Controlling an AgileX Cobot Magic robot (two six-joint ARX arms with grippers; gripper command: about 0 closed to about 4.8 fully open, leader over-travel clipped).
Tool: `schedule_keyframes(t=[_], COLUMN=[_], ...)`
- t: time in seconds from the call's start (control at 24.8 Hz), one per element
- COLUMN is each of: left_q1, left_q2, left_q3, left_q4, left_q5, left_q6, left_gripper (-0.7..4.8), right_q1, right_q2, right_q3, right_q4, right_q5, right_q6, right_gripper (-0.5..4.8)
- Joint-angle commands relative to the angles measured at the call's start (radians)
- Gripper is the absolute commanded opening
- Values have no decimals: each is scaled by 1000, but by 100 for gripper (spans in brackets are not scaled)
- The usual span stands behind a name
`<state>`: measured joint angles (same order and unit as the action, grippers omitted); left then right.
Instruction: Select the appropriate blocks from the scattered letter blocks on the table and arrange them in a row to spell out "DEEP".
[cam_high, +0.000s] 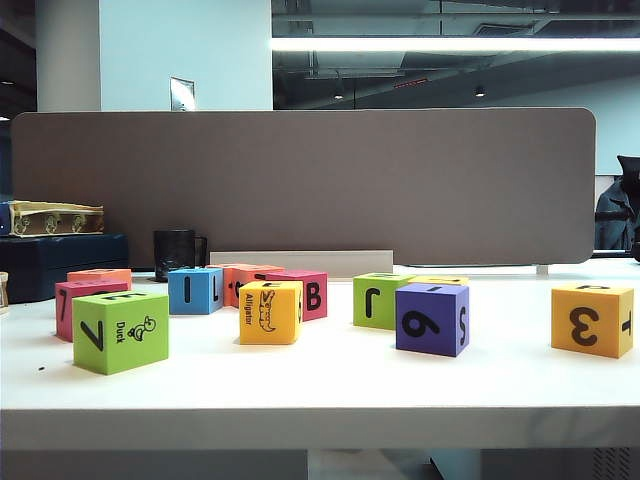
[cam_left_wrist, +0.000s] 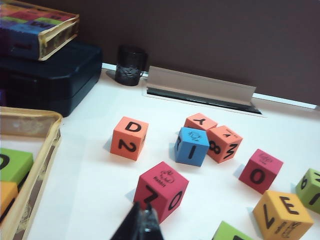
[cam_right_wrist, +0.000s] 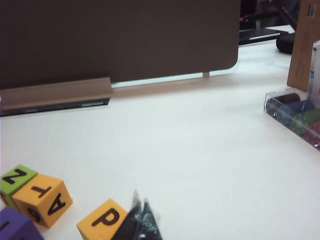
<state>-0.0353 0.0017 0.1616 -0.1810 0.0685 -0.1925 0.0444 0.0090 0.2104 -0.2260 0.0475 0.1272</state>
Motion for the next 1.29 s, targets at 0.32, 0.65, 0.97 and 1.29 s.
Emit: schedule_keyframes(t=[0.32,0.65,0.97,1.29], left_q1=[-2,-2,-2,-2], left_q2=[1,1,2,88], left_q3=[75,77,77,135], left_q4=[-106,-113,-129,-137], left_q5=[108,180,182,180], left_q6=[47,47,46,71], left_gripper=[-6,-6,-6,-6], right_q1=[0,1,1,19], right_q2=[30,199,367,566], right_q3=[154,301,423,487], right_q4=[-218,-277,-286,-282], right_q5=[-111,-185,-188,-271], right_q6=[2,-39,-80,-84], right_gripper=[-2,-2,-2,-2])
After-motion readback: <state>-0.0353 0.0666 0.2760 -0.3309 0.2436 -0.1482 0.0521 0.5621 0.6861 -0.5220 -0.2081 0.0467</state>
